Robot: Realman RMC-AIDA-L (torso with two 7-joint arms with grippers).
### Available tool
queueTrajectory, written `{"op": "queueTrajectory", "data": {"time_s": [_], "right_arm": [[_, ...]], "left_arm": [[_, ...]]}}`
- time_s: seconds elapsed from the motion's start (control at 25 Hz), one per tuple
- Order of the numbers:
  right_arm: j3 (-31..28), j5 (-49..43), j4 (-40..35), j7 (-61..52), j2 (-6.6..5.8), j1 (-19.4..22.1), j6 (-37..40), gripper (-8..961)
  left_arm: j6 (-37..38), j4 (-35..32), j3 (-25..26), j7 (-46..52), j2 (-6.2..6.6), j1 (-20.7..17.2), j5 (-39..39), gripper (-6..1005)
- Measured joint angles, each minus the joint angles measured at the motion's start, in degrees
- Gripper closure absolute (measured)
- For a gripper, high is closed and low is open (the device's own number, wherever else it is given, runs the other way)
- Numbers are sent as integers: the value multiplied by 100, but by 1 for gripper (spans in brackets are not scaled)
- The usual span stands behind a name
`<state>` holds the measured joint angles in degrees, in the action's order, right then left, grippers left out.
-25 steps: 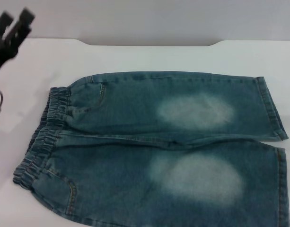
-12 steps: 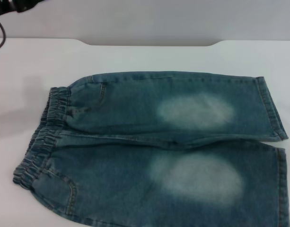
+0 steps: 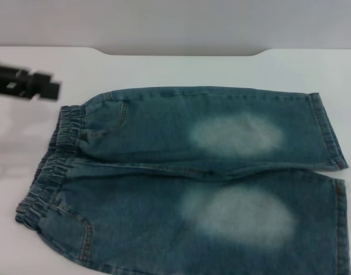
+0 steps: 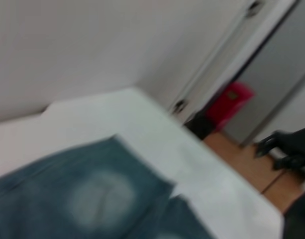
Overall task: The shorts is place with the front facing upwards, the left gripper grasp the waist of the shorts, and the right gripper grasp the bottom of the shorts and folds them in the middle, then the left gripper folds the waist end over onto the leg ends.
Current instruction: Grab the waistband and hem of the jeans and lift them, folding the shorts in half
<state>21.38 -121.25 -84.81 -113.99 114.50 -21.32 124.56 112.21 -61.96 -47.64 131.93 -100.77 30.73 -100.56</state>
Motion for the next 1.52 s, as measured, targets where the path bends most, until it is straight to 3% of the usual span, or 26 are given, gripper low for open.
{"op": "queueTrajectory", "data": {"time_s": [0.08, 0.12, 0.24, 0.48, 0.68, 0.92, 1.4, 1.52], "right_arm": [[136, -577, -229, -265, -22, -86, 9, 485], [190, -826, -287, -344, -30, -121, 12, 485], [358, -1400, -312, -419, -43, -175, 14, 485], [926, -1908, 4, -340, 3, -141, 12, 486], [1153, -1942, 440, -195, 8, -229, -37, 485], [1524, -2175, 658, 10, 39, -255, -72, 485], [1545, -2234, 1037, 177, 12, -223, -406, 486], [1535, -2240, 1060, 187, 9, -213, -433, 486]], "left_arm": [[33, -18, 35, 30, 30, -42, -178, 169], [145, -163, 203, 48, 87, -316, -452, 169], [184, -217, 202, 41, 112, -542, -525, 169], [186, -163, 134, -45, 99, -825, -829, 170], [166, -129, -149, -202, -112, -779, -1495, 170], [-12, -125, -88, -383, -415, -711, -2218, 170], [-685, -88, -86, -455, -653, -695, -3260, 169], [-770, -138, -85, -444, -789, -697, -3689, 169]]}}
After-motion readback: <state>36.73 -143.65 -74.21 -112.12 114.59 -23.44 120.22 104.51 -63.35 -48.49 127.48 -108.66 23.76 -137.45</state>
